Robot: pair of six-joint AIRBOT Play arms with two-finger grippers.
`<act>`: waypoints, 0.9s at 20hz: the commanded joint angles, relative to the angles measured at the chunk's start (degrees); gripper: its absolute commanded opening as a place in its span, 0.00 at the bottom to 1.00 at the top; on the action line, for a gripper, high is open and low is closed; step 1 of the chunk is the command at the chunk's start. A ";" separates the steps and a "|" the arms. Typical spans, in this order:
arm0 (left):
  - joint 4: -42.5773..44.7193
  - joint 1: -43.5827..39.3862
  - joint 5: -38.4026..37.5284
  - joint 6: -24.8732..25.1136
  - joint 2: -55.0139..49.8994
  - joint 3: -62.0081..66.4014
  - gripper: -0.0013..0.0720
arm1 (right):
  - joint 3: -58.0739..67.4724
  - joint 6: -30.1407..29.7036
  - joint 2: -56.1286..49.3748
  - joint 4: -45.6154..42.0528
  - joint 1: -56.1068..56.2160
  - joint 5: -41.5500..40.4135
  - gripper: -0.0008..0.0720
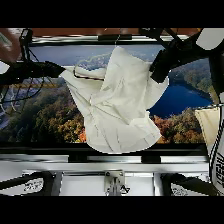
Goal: Fold the shirts.
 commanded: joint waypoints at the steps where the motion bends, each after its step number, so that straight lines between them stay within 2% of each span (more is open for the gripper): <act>1: -3.78 0.46 -4.59 -1.31 0.07 2.99 0.08 | 0.04 -1.09 -0.04 -0.63 0.04 -3.56 0.11; 5: -11.02 -0.09 -2.89 -1.33 0.04 6.49 0.08 | 0.04 -1.09 -0.04 -0.13 0.11 -3.32 0.11; 10: -11.37 -3.28 2.62 -2.78 0.00 7.32 0.08 | 0.04 -0.68 -0.04 -0.44 0.11 0.94 0.11; 13: -11.52 -6.21 2.64 1.46 0.31 9.46 0.08 | 0.04 1.31 -0.17 0.37 0.11 0.76 0.11; 16: -11.50 -10.43 2.58 2.67 0.85 14.56 0.08 | 0.04 6.25 -0.76 1.29 0.48 1.92 0.11; 18: -11.41 -13.64 1.88 5.64 1.95 17.51 0.08 | 0.04 6.97 -0.87 -1.68 2.23 1.70 0.11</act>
